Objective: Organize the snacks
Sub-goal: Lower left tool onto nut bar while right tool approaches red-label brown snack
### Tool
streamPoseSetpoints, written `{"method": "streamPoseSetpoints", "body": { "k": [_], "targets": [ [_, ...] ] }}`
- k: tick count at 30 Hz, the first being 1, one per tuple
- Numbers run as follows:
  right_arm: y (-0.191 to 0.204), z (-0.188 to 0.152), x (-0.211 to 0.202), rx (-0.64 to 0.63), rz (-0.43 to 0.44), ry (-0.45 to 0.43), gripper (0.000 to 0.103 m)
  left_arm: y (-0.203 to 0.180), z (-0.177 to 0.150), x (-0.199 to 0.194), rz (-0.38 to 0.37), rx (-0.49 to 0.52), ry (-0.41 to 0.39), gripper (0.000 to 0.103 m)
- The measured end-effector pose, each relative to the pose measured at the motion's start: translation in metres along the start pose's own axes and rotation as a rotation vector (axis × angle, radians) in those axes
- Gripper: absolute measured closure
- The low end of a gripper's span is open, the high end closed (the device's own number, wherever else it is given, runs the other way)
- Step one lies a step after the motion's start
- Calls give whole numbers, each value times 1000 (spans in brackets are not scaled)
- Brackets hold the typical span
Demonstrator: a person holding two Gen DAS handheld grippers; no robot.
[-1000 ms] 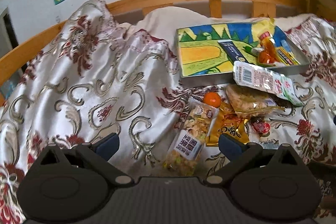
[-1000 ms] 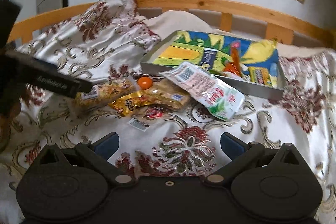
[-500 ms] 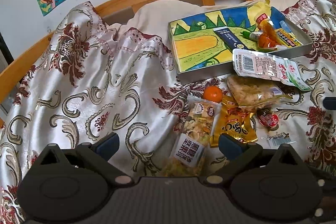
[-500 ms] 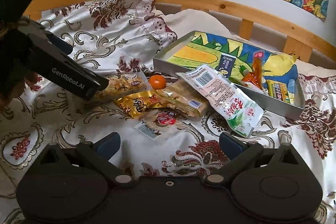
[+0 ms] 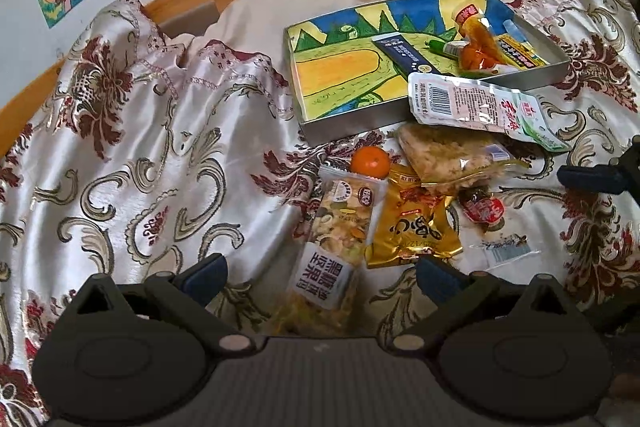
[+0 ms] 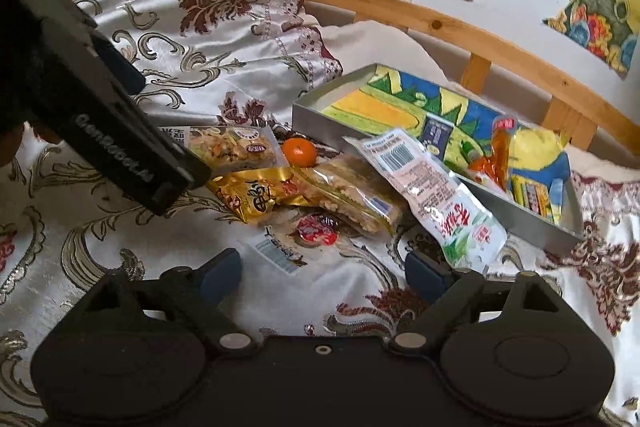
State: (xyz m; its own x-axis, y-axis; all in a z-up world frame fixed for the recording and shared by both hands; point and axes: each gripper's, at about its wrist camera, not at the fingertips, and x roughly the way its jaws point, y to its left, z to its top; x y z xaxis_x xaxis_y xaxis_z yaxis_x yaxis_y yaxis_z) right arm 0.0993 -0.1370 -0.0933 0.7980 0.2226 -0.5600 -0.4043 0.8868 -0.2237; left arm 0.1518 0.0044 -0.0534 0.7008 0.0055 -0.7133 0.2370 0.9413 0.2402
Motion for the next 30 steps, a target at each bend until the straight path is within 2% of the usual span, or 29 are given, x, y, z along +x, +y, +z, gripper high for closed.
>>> {"method": "streamPoseSetpoints", "body": {
  "k": [8,19,22,24,30],
  "targets": [
    [5,1,-2,-42,29,-34,38,0,6,4,-60,11,-4,20],
    [4,3,-2,-14,31,-26,40,4,8,19,-71,-38,49,29],
    [6,3,-2,-20,30,-26,45,10,5,25,-77,-89,81,40],
    [5,3,-3,-20,34,-25,47,13,3,27,-70,-105,88,42],
    [5,3,-3,-11,60,-19,61,16,2,31,-49,-109,117,55]
  ]
}}
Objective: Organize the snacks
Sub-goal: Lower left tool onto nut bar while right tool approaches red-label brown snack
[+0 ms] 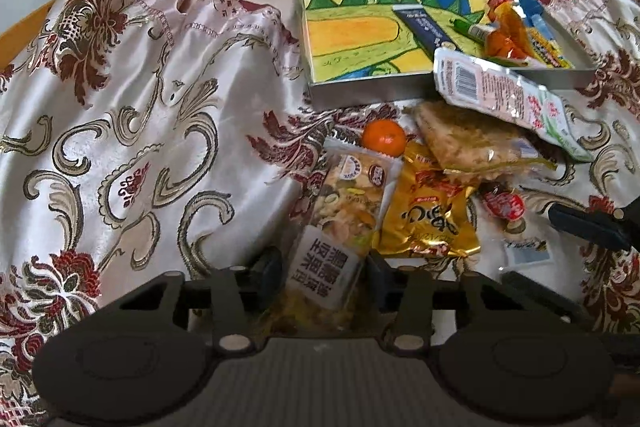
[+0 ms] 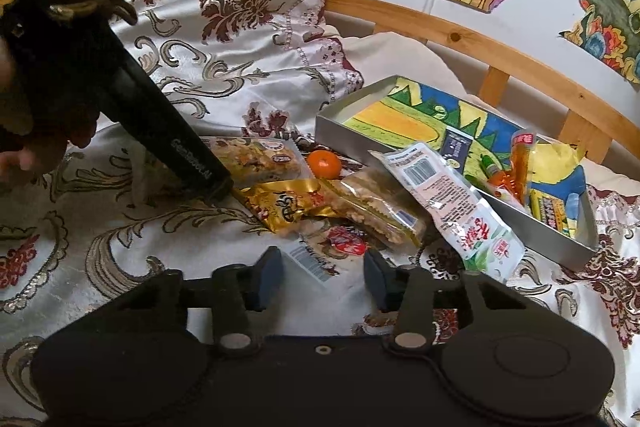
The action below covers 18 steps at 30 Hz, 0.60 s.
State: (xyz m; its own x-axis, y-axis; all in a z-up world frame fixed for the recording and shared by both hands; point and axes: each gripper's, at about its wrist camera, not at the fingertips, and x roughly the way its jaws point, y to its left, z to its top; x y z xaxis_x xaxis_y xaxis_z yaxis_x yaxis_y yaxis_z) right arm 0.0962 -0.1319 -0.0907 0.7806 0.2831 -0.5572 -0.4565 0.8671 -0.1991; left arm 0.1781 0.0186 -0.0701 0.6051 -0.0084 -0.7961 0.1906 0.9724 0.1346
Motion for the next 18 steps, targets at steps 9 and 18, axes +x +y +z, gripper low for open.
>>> {"method": "streamPoseSetpoints", "body": {
  "k": [9,18],
  "targets": [
    [5,3,-6,-24,38,-2,95,-1,-1,-6,-13,-43,25,58],
    [-15,1,-23,33,27,61,103,-6,-7,-18,13,-106,79,59]
  ]
}}
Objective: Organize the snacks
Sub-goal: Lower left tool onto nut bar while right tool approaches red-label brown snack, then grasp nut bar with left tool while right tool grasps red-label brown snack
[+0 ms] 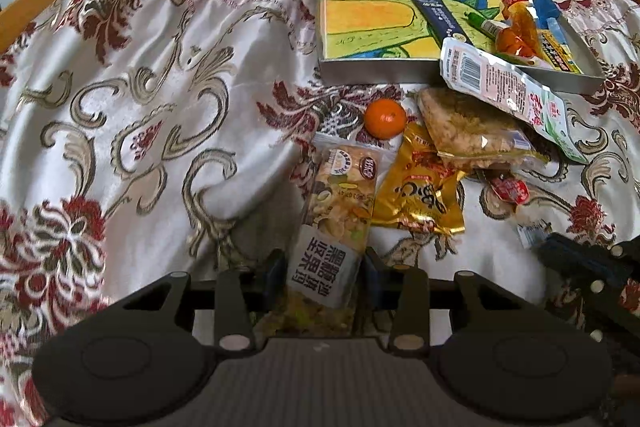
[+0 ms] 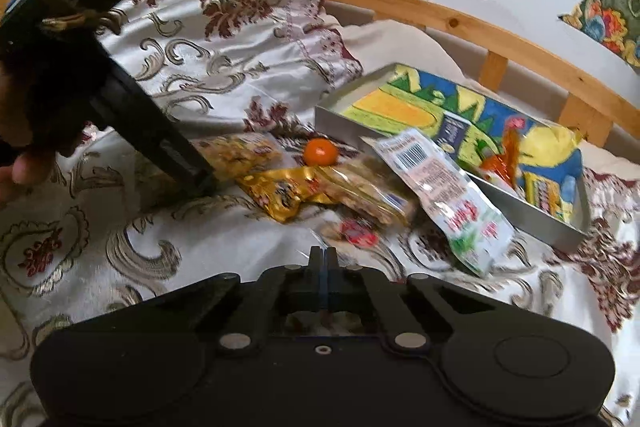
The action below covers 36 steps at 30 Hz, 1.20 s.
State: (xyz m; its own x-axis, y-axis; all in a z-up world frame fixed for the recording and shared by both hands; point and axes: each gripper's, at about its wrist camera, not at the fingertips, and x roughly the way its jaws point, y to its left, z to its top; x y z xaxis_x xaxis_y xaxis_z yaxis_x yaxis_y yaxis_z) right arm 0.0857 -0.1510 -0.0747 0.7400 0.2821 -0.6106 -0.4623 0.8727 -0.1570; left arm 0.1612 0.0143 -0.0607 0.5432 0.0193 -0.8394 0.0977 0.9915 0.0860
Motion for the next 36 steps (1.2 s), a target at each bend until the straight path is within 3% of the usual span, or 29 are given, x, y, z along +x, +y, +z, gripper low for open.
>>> {"method": "streamPoseSetpoints", "body": {
  "k": [11,14,16,20,26,36],
  "targets": [
    [-17,-13,-29,61,-5,55,103,-2,-13,-13,-23,-67,26,62],
    [-20,-13,-27,91,2,58,83,-2,-13,-12,-23,-63,22,61],
    [-22,-12,-27,113,12,48,82,-1,-13,-12,-27,-65,17,61],
    [-24,-8,-26,157,33,10,60,0,-12,-11,-30,-33,-12,59],
    [-29,2,-11,230,51,-31,40,2,-6,-4,-44,-1,-29,55],
    [-39,18,44,310,25,31,38,10,6,7,-75,-43,-35,54]
  ]
}}
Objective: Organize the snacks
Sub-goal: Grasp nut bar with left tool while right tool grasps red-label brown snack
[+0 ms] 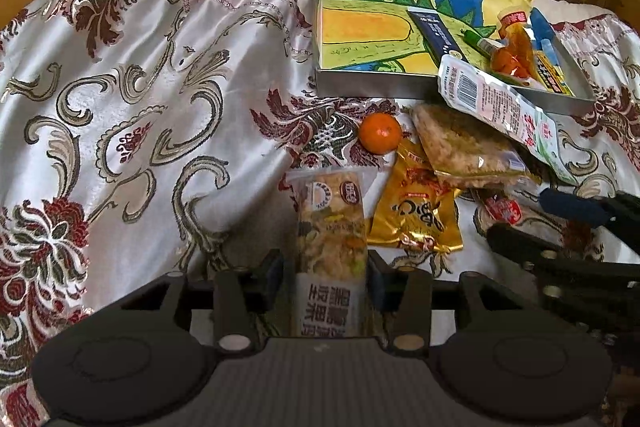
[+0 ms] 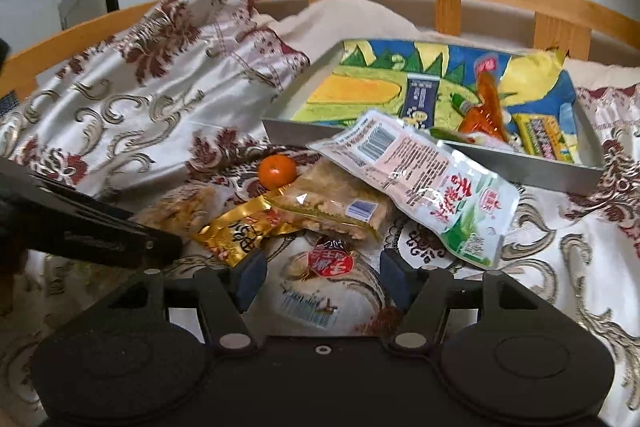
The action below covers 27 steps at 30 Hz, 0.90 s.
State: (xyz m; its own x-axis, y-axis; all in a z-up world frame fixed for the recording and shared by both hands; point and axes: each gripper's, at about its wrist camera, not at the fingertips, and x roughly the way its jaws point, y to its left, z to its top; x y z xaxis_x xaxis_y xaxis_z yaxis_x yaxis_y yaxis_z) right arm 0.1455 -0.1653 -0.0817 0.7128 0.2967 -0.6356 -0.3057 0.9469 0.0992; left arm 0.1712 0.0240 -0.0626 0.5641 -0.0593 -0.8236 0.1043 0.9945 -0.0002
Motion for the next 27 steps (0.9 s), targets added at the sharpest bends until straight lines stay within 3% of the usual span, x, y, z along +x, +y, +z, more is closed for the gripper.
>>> {"method": "streamPoseSetpoints", "body": {
  "k": [6,10,20,27],
  "targets": [
    [-2,3,24,32,-13,27,37,1,4,8,-18,-33,5,61],
    [-2,3,27,51,-15,37,46,-2,2,6,-6,-36,15,63],
    [-4,-2,-12,58,4,55,53,-18,-10,-13,19,-77,55,64],
    [-4,-12,-35,35,30,72,51,-25,-20,-23,30,-84,89,64]
  ]
}}
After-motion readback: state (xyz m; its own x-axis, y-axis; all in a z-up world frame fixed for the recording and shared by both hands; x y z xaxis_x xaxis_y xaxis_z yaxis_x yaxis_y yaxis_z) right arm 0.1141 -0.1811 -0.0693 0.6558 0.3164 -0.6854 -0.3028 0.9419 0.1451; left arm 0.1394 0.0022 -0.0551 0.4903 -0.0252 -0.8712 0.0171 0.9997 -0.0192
